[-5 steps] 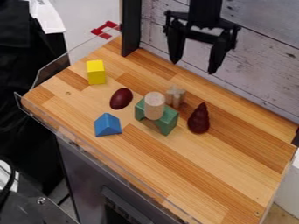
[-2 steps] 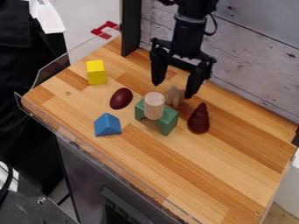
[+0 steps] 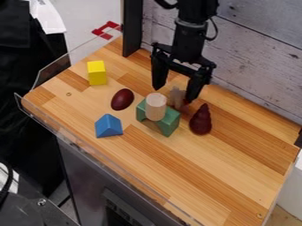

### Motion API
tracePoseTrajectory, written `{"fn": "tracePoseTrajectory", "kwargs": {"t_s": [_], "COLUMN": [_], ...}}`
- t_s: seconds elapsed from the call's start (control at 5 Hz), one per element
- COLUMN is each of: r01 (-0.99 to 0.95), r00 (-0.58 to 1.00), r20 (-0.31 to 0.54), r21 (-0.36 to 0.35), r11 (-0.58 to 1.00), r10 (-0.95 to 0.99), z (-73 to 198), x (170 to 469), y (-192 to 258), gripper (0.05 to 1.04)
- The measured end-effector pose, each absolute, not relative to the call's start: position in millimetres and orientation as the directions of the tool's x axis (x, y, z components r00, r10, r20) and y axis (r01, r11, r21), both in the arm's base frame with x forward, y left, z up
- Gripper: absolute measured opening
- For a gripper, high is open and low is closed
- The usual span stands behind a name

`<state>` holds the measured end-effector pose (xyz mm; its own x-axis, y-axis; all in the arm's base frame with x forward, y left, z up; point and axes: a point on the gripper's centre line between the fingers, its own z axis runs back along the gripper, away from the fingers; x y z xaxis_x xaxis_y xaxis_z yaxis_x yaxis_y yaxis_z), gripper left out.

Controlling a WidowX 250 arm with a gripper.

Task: Put the plus on top of the cylinder

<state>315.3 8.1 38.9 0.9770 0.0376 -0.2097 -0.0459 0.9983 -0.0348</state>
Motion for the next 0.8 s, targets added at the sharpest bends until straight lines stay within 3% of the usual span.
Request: {"fn": "tracePoseTrajectory", "kwargs": {"t_s": [0.8], "r01": [-0.128], "r00": [0.991], "r20": [-0.065], "r21": [-0.147], "r11": [0.981], "r10": [0.119], "z": [22.7], "x": [328.9], "y": [17.7], "gripper": [0.999]}}
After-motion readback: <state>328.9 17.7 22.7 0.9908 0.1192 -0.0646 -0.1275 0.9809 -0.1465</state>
